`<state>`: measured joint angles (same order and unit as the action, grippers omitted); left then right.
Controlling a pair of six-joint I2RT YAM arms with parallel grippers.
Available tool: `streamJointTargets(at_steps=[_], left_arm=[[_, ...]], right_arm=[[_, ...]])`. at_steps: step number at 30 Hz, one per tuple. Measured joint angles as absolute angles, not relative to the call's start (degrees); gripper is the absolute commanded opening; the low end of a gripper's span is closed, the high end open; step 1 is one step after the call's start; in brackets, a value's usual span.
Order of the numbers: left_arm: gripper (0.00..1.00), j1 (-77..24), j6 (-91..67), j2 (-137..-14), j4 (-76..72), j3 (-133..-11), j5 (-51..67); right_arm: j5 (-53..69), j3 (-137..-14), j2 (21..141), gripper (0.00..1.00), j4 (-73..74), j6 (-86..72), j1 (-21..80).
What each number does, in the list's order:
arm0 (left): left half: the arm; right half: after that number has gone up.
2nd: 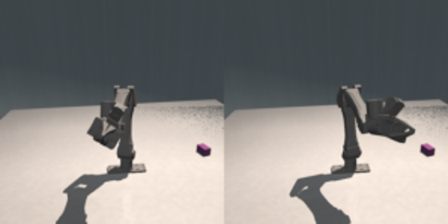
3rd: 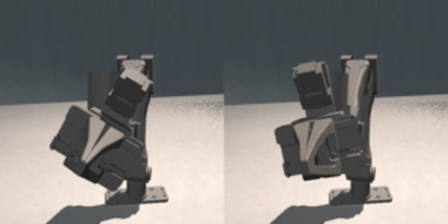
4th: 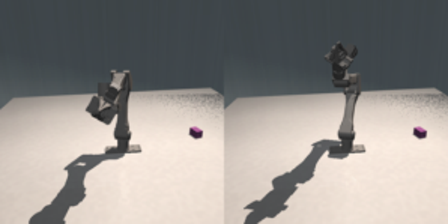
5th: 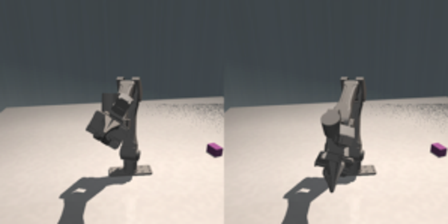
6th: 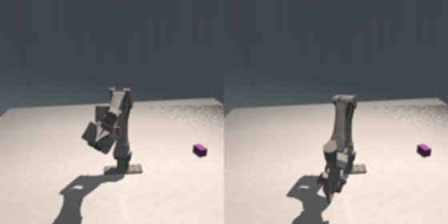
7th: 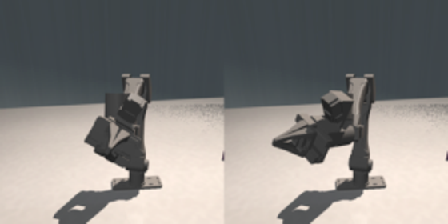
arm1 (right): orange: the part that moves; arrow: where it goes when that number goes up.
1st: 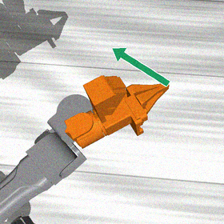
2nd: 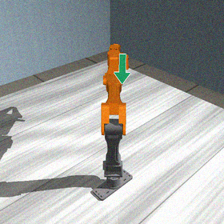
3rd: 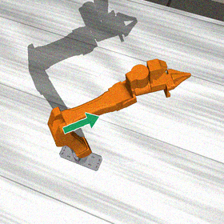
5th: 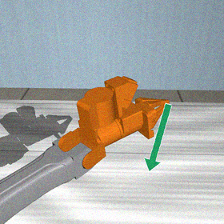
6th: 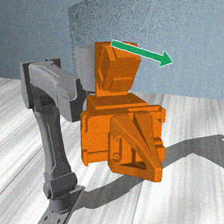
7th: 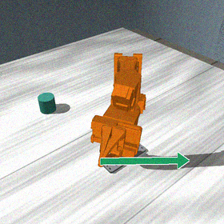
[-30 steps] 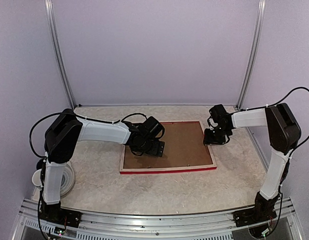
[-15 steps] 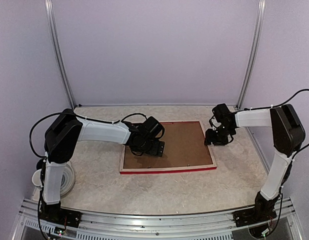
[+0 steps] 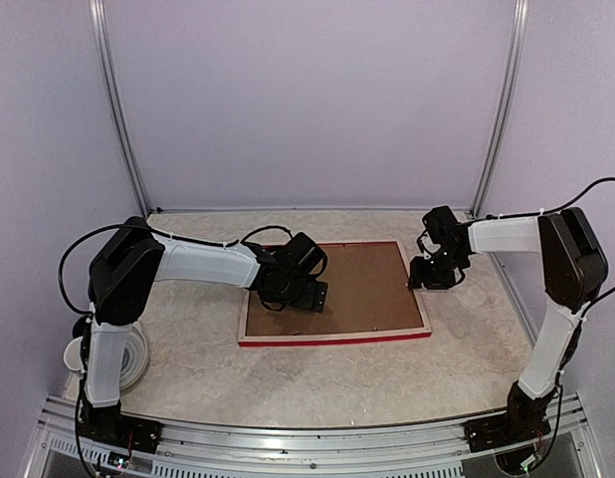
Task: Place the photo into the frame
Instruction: Press the fastener onto the backboard.
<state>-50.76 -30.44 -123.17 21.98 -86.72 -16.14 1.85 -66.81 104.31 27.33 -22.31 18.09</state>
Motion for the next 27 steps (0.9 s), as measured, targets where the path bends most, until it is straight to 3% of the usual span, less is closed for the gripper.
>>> streamJointTargets(at_steps=[27], left_arm=[[0.98, -51.09, -30.33, -123.17, 23.27, -88.42, -15.55]], right_arm=[[-1.89, -68.10, 107.68, 0.46, 25.17, -20.38, 19.00]])
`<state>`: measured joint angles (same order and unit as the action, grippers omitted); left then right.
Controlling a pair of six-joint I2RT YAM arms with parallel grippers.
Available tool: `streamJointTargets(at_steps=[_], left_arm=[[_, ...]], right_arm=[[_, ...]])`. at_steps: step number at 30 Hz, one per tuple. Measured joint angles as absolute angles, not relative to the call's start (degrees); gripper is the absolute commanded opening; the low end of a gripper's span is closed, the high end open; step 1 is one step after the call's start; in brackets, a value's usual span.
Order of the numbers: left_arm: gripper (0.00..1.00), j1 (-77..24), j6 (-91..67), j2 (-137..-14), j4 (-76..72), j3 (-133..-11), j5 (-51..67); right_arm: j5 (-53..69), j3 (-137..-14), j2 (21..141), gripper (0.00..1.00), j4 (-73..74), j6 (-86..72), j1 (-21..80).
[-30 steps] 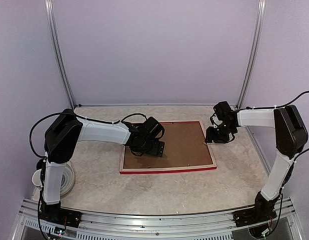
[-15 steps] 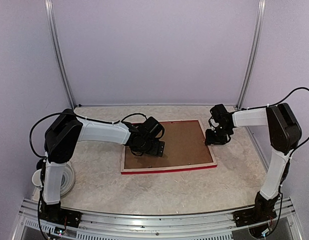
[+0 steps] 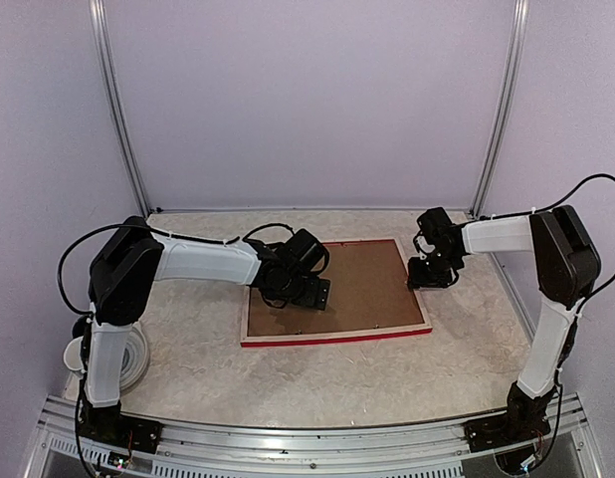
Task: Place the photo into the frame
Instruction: Press the fastener onto the backboard.
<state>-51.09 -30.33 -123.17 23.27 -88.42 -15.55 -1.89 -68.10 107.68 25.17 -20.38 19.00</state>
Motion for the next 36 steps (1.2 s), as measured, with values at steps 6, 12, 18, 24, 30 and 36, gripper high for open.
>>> streamJointTargets(at_steps=[6, 12, 18, 24, 30, 36], left_arm=[[0.98, -51.79, -29.69, -123.20, 24.62, -93.06, -15.16], [0.98, -53.21, -28.80, -125.14, 24.53, -98.39, -14.15], [0.97, -54.87, -28.18, -130.63, 24.58, -101.08, -12.80], [0.97, -55.35, -27.66, -132.18, 24.69, -101.54, -12.67], [0.97, -55.35, -27.70, -132.18, 24.69, -101.51, -12.49], [0.96, -55.35, -27.70, -132.18, 24.60, -101.41, -12.51]], right_arm=[[-1.34, -68.53, 108.01, 0.43, 24.99, -20.40, 19.00], [-0.71, -68.53, 108.01, 0.42, 24.82, -20.43, 19.00], [0.51, -68.53, 108.01, 0.43, 24.49, -20.36, 19.03], [2.11, -68.53, 108.22, 0.38, 24.14, -20.38, 19.03], [2.31, -68.99, 108.88, 0.31, 24.12, -20.45, 19.03], [1.34, -69.17, 108.99, 0.23, 24.05, -20.38, 19.09]])
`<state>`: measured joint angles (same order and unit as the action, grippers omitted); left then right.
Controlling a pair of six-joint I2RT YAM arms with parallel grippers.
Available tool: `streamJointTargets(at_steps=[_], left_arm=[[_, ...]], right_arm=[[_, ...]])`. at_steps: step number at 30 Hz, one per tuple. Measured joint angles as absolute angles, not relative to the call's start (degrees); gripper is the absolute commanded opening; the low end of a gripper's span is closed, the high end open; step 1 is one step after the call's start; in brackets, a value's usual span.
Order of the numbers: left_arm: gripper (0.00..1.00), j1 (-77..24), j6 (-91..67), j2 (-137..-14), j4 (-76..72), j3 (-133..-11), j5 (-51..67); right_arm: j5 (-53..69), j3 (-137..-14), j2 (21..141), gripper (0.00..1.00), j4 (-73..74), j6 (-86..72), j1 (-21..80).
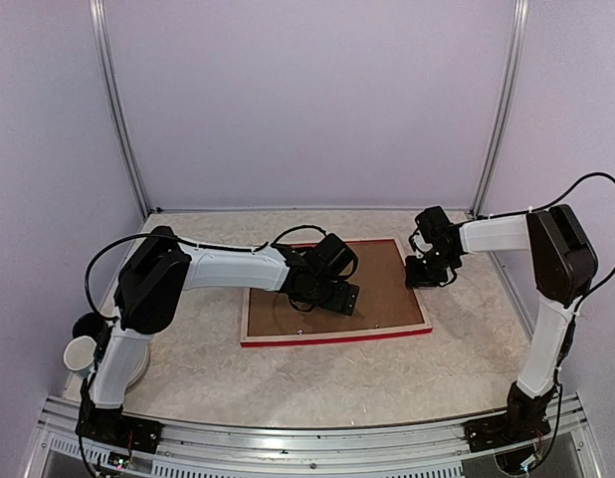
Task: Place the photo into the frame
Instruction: Press the fastener onto the backboard.
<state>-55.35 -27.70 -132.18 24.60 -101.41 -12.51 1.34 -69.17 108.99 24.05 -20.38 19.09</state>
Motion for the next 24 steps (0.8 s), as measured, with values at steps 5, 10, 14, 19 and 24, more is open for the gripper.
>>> streamJointTargets(at_steps=[5, 10, 14, 19, 24], left_arm=[[0.96, -55.35, -27.70, -132.18, 24.45, -101.27, -12.56], [0.96, -55.35, -27.70, -132.16, 24.08, -101.01, -12.69], [0.96, -55.33, -27.70, -132.16, 23.88, -100.86, -12.95], [0.96, -55.35, -27.70, -132.05, 23.44, -100.51, -13.13], [0.96, -55.35, -27.70, -131.92, 23.07, -100.16, -13.17]], right_arm=[[0.67, -69.28, 108.97, 0.16, 24.23, -20.27, 19.29], [0.58, -69.38, 108.97, 0.14, 24.36, -19.73, 19.29], [0.54, -69.38, 108.97, 0.12, 24.36, -19.55, 19.29], [0.34, -69.38, 108.97, 0.41, 24.40, -19.55, 19.33], [-0.10, -70.19, 108.95, 0.64, 25.76, -20.64, 19.33]])
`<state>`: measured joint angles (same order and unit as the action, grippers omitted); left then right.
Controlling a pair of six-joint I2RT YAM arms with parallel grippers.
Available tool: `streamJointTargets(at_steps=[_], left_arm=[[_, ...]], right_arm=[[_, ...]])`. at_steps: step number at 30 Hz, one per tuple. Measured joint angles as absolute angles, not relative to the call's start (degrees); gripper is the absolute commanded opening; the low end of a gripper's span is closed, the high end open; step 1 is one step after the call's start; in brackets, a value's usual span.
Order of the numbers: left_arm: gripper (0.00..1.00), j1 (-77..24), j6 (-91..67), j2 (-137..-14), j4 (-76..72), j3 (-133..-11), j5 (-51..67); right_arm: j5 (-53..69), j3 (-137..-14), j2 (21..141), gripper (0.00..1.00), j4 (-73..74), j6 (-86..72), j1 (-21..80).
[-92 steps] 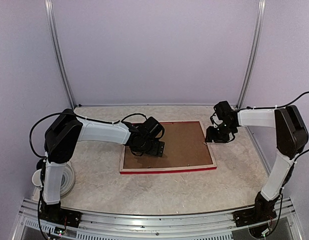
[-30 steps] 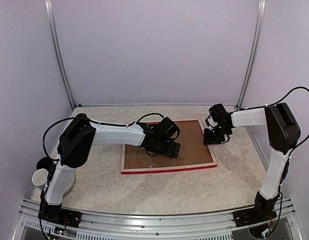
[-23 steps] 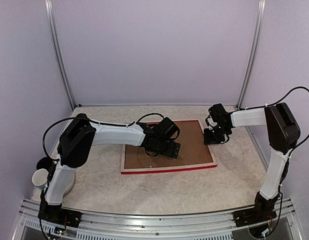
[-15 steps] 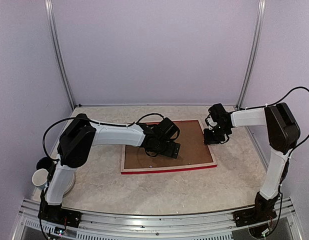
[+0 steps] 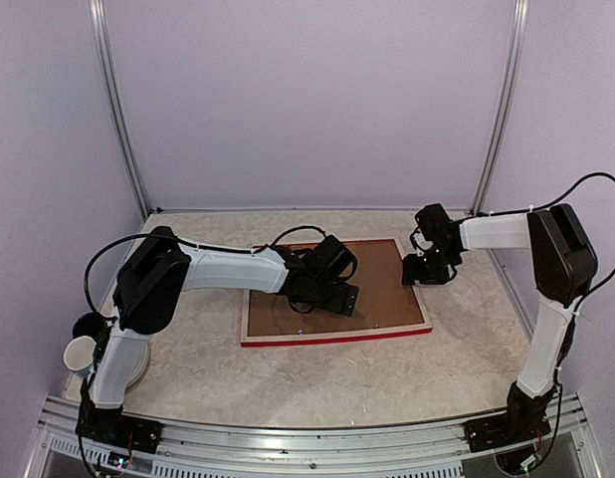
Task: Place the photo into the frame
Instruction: Press the fastener onto the backboard.
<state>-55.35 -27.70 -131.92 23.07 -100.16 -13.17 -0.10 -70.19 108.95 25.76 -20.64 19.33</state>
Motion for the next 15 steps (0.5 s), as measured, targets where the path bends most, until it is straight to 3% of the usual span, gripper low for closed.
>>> streamJointTargets(at_steps=[4, 15], left_arm=[[0.96, -55.35, -27.68, -131.46, 22.15, -99.29, -13.19], [0.96, -55.33, -27.07, -130.87, 21.28, -98.28, -13.08]], right_arm=[[-0.05, -73.06, 108.84, 0.68, 28.10, -20.40, 19.33], [0.49, -80.73, 109.69, 0.66, 34.04, -14.74, 19.33]])
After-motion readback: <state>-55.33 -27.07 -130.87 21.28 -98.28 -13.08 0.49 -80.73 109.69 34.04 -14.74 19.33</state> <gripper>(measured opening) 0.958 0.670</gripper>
